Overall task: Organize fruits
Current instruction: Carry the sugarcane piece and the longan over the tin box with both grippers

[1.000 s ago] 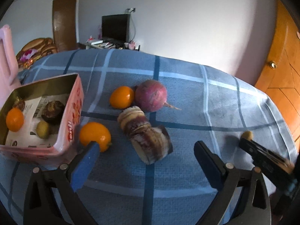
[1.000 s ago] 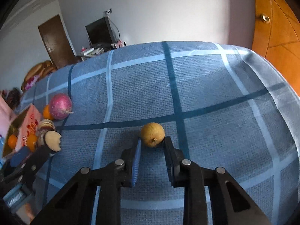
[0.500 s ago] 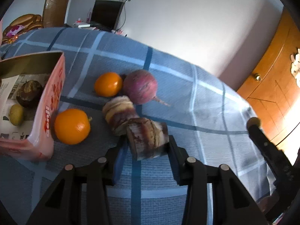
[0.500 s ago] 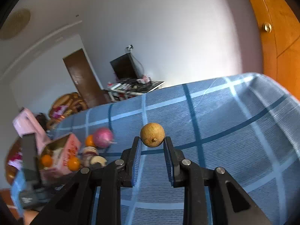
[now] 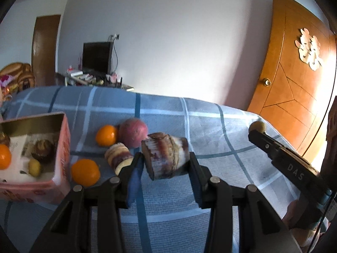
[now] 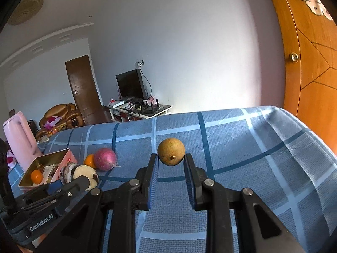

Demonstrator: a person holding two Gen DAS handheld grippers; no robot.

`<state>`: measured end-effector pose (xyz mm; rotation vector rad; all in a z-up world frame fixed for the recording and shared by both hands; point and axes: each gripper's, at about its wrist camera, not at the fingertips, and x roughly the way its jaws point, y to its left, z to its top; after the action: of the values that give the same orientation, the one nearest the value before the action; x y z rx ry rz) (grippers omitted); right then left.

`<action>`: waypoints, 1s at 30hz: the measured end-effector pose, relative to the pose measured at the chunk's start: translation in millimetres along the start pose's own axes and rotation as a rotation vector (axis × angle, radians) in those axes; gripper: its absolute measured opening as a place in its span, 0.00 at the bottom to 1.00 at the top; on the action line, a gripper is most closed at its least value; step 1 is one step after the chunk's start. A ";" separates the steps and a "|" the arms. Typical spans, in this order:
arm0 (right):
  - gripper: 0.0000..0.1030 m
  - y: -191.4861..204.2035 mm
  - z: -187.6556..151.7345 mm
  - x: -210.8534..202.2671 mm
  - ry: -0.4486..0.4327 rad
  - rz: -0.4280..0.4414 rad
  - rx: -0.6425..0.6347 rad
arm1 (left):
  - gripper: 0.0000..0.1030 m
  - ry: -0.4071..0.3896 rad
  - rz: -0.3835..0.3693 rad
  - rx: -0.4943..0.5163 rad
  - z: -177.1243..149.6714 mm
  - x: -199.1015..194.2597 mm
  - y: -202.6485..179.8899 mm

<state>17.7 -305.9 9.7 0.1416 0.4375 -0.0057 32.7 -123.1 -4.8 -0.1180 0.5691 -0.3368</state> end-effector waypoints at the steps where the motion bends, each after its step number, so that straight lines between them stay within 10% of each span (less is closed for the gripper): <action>1: 0.25 0.4 -0.1 -1.0 -0.006 0.005 0.000 | 0.43 -0.010 0.011 0.009 0.6 -2.3 -0.3; 30: 0.26 45.4 -24.7 -30.5 -0.049 -0.102 -0.103 | 0.43 -0.081 0.094 0.144 -7.4 -34.7 20.5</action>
<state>-18.7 -258.2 6.6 0.0177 0.3948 -0.0866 7.0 -92.0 2.5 0.0339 0.4666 -0.2791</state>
